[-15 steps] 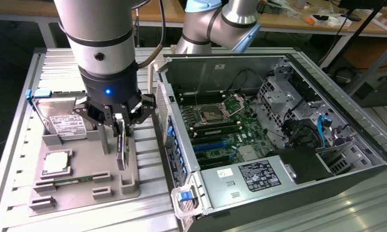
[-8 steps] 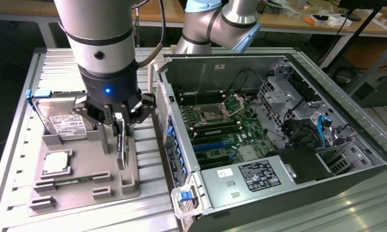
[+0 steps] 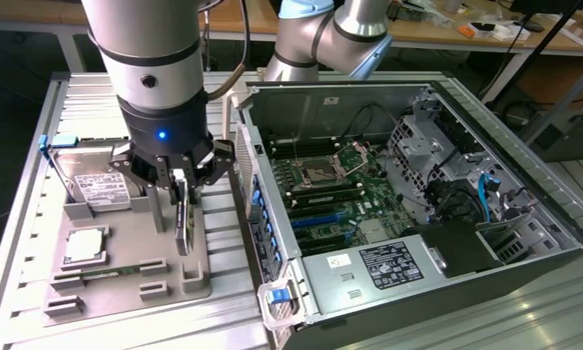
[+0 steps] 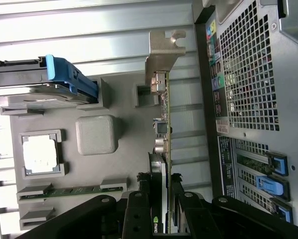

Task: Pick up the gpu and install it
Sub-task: 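Pick up the gpu and move the gpu toward the slot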

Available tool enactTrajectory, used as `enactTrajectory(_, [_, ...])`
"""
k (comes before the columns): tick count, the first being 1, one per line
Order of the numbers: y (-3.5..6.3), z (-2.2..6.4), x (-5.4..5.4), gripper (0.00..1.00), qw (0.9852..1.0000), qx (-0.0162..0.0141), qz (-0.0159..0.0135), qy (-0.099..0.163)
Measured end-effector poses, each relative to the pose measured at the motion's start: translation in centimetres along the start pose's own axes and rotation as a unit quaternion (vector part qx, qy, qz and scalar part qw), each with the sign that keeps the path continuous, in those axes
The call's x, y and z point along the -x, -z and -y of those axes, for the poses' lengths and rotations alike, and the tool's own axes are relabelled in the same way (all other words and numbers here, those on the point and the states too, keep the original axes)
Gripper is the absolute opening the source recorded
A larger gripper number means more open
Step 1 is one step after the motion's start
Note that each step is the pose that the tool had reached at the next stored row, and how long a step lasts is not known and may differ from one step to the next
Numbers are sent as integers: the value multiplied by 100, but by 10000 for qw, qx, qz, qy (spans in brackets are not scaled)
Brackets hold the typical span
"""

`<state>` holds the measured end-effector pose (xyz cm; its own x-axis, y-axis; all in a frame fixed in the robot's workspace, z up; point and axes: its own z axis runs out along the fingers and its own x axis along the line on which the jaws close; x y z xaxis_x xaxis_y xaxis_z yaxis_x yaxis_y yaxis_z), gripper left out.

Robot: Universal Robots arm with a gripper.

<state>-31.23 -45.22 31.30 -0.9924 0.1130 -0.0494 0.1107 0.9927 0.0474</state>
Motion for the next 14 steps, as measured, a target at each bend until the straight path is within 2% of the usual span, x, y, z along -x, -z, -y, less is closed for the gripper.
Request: enactTrajectory(14, [57,-3,3,27,10000,0,1,-12])
